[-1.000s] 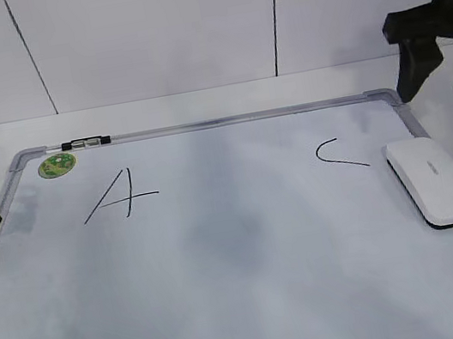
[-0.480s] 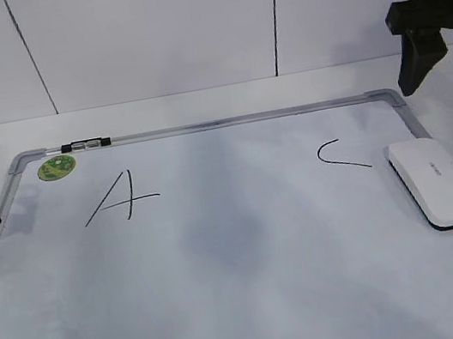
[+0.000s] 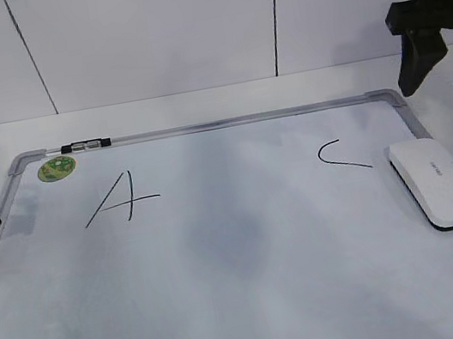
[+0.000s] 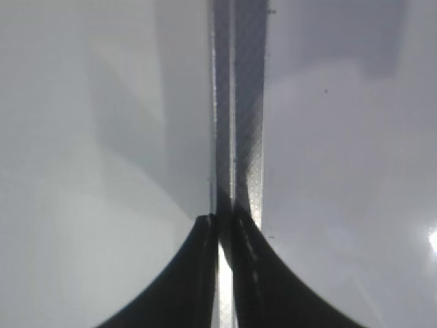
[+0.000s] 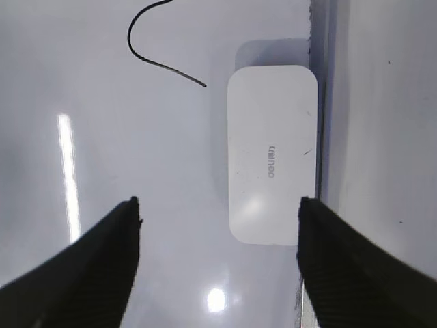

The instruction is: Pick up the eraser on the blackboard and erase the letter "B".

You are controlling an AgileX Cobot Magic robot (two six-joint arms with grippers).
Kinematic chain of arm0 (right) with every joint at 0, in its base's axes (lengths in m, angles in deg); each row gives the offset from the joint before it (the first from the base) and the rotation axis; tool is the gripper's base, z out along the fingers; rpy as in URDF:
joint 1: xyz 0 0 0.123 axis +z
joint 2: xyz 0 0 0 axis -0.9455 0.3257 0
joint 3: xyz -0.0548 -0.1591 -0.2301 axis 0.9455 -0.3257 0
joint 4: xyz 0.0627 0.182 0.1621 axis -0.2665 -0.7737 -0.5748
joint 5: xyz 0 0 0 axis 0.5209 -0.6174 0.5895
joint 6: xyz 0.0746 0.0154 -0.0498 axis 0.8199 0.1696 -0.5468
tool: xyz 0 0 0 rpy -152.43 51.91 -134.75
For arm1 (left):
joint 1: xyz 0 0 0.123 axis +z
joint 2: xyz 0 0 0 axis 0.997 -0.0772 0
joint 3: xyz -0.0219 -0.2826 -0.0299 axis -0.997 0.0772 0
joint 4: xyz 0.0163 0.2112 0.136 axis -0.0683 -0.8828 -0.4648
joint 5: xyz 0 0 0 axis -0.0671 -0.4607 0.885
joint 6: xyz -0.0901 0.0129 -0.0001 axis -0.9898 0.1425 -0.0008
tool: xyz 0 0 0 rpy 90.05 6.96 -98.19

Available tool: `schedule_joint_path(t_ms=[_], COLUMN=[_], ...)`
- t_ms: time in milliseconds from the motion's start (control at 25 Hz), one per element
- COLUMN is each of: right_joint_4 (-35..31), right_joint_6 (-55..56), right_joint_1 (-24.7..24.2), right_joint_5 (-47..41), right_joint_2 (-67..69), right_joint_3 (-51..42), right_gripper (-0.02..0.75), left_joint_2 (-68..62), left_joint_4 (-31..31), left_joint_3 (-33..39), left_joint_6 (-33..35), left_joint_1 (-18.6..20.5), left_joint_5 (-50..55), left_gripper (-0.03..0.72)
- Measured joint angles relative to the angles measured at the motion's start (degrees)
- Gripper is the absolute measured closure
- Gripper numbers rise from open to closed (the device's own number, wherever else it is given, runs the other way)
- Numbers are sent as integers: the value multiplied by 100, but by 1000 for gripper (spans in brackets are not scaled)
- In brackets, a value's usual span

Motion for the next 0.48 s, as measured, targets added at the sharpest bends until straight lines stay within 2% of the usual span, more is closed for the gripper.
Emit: schedule_joint_path(t_ms=[480], right_joint_4=[0], right_joint_6=[0], right_joint_1=[0], right_joint_5=[-7], right_joint_2=[0], right_joint_3=[0], right_gripper=[169], left_joint_2=[0], left_joint_4=[-21], left_joint_3=[0], left_joint_6=[56], left_joint_1=[0], left_joint_5=[0], left_gripper=[501])
